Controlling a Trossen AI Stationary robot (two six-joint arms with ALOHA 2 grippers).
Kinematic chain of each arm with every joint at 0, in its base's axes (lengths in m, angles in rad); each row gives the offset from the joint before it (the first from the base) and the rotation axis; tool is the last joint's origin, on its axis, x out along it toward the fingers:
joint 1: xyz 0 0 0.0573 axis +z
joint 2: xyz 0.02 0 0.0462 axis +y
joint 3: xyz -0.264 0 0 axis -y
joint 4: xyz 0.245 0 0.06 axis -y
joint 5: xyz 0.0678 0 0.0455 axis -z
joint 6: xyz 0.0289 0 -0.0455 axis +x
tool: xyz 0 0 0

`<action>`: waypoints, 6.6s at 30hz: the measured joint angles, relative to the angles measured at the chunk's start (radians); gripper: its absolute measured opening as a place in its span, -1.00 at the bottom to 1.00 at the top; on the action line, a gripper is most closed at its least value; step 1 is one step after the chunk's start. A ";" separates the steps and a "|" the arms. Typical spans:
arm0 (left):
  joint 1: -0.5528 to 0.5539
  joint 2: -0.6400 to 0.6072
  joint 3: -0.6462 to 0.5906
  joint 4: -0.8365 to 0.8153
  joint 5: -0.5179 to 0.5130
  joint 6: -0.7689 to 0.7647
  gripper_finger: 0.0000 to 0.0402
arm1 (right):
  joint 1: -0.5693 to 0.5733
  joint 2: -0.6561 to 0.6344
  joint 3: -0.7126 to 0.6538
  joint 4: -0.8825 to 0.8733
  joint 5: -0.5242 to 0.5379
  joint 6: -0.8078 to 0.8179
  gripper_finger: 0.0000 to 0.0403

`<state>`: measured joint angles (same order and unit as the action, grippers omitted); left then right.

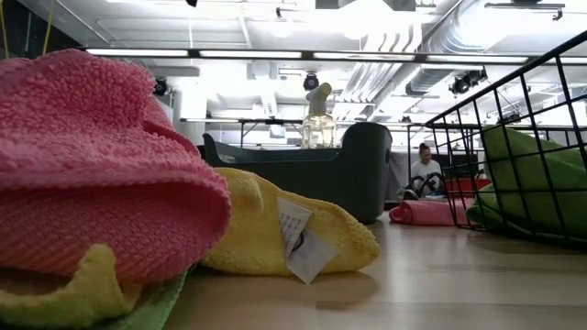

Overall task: Sort microfiber towel by color & place in baskets
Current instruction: Put the top green microfiber cloth into the black bin, then put the top pink microfiber cloth into the transparent bin

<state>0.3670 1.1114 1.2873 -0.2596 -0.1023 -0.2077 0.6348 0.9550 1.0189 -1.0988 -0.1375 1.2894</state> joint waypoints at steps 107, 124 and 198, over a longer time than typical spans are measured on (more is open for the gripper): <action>-0.105 0.064 0.000 -0.027 0.187 0.000 -0.18 | -1.123 0.243 -0.470 0.408 0.245 -0.643 -0.97; -0.122 0.295 0.082 0.151 0.193 -0.010 0.11 | -1.003 -0.048 0.063 0.342 0.328 -0.842 -1.00; -0.608 -0.121 -0.004 -0.533 0.178 -0.393 -1.00 | -0.669 -0.187 0.183 0.474 0.496 -0.853 0.50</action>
<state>-0.2408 0.9900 1.2835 -0.7930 0.0757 -0.6007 -0.0338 0.7679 1.2014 -0.6248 0.3583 0.4366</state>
